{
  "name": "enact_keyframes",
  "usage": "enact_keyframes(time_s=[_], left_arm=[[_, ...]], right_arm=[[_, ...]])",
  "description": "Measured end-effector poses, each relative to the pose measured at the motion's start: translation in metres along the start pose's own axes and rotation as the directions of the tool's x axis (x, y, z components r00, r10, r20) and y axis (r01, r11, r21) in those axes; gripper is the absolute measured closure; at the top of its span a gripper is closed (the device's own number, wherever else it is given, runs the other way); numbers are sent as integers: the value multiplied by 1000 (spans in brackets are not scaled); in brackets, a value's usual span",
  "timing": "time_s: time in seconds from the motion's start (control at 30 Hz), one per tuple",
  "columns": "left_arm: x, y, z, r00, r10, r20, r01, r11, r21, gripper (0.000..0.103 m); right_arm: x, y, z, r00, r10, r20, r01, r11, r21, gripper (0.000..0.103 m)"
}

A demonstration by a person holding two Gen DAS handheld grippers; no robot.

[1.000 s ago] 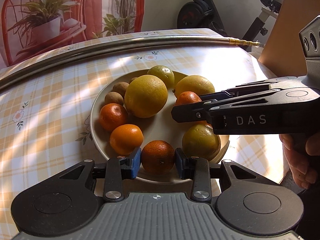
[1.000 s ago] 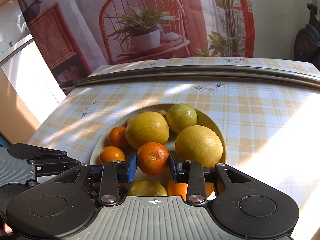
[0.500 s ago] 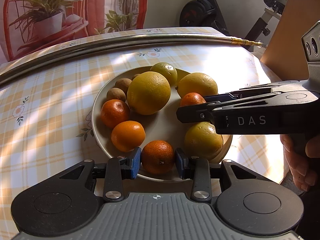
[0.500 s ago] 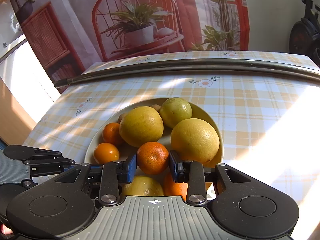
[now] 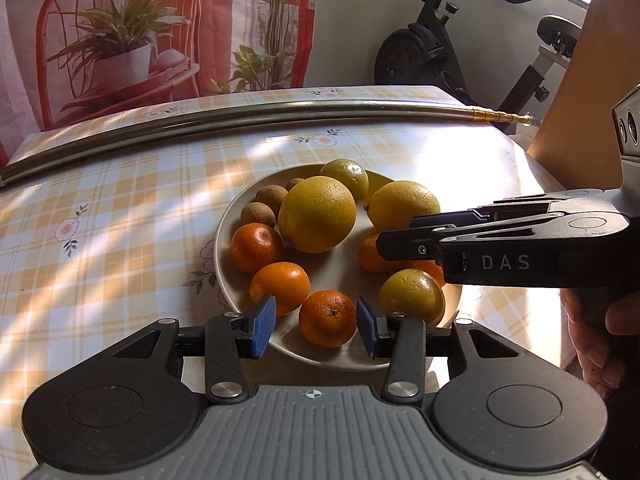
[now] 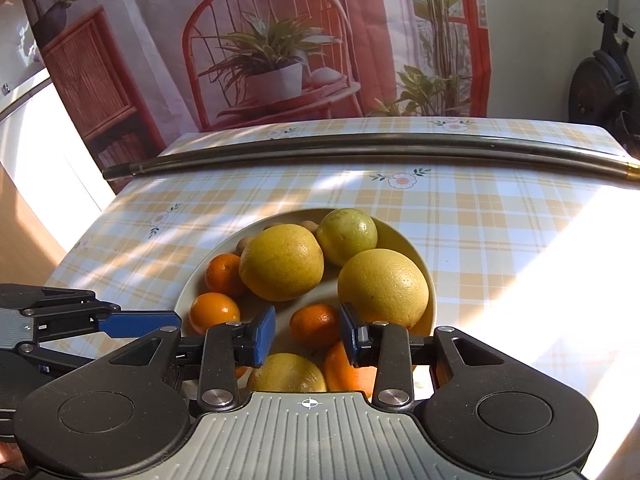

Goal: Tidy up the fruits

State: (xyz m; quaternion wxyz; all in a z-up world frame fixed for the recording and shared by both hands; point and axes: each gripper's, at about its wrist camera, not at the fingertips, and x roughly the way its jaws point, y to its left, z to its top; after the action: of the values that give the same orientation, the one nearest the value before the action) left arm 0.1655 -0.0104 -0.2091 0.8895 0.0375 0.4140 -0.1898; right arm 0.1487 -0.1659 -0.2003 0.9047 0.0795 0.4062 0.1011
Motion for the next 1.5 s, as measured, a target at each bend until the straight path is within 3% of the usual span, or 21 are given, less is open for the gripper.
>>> enact_keyframes(time_s=[0.2,0.37,0.5,0.57,0.67,0.8,0.93,1.07,1.23,1.37,1.5], left_arm=[[-16,7,13,998,33,44,-33,999,-17,47],[-31,3,24,992,75,102,-74,997,-11,23],[-54,2,31,983,79,167,-75,997,-32,18],[-70,0,35,973,76,217,-70,997,-36,13],[-103,-12,45,937,100,333,-106,994,0,5],[-154,-38,54,859,116,499,-166,984,58,0],[-196,-53,63,803,132,582,-190,981,40,0],[-225,-66,69,766,210,608,-264,965,-1,0],[-253,-70,67,770,186,610,-219,976,-22,0],[-267,-77,59,732,230,642,-290,957,-12,0],[-275,-77,56,744,201,638,-242,970,-23,0]], right_arm=[[-19,5,9,997,-16,78,19,999,-38,56],[-32,6,14,992,-54,115,59,997,-44,45],[-54,9,20,987,-81,140,85,996,-24,16],[-68,11,23,982,-94,167,99,995,-21,6],[-96,15,35,972,-98,213,99,995,7,1],[-143,28,54,944,-117,310,128,992,-13,1],[-190,38,67,908,-135,397,154,988,-18,0],[-227,41,72,878,-175,446,189,982,15,0],[-257,47,70,850,-211,483,224,974,32,0],[-269,51,65,840,-222,495,235,971,38,0],[-270,52,64,843,-229,486,234,971,52,0]])
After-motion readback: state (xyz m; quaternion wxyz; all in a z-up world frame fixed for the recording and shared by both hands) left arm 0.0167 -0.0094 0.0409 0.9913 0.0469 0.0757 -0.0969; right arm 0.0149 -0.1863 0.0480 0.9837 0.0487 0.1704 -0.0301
